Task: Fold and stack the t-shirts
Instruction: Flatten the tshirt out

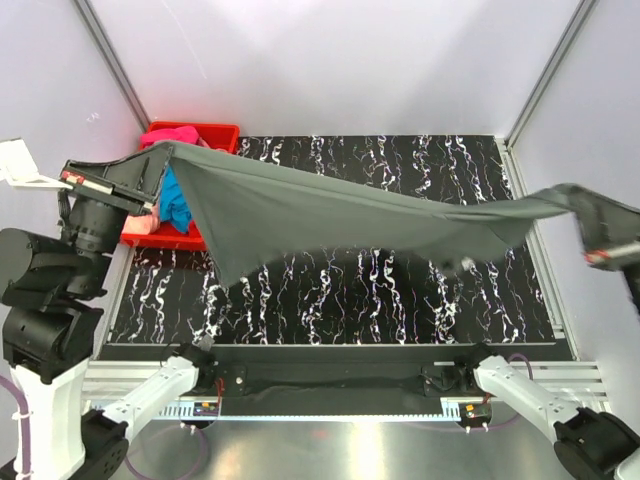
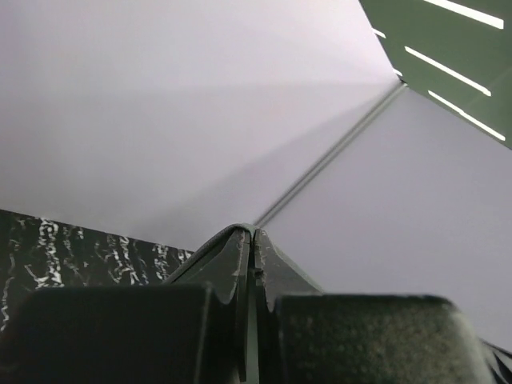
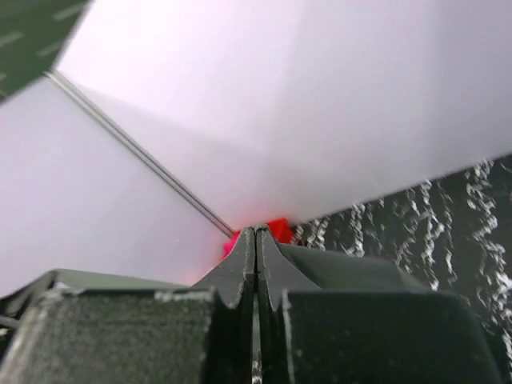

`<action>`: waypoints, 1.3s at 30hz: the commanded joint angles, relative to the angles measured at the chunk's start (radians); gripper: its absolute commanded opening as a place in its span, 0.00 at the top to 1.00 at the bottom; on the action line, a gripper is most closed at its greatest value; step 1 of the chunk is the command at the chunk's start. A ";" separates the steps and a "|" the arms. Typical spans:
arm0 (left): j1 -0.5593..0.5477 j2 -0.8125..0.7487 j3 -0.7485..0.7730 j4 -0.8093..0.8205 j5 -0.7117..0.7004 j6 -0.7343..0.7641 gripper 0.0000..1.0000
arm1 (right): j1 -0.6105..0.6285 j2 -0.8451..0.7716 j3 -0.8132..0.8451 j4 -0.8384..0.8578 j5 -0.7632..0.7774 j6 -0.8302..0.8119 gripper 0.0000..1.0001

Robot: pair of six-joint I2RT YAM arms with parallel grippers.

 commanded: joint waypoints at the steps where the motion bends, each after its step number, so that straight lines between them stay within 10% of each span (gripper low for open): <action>1: -0.004 0.063 0.032 -0.036 0.083 -0.014 1.00 | 0.004 0.092 0.123 -0.059 -0.035 -0.038 1.00; 14: -0.001 0.413 0.125 0.096 -0.141 0.144 1.00 | 0.005 0.464 0.148 0.252 0.355 -0.466 1.00; 27: 0.025 0.573 0.355 0.145 -0.259 0.256 1.00 | -0.153 0.763 0.500 0.228 0.258 -0.476 1.00; 39: -0.044 0.225 0.040 0.167 -0.180 0.207 1.00 | -0.153 0.349 0.322 -0.029 0.235 -0.300 1.00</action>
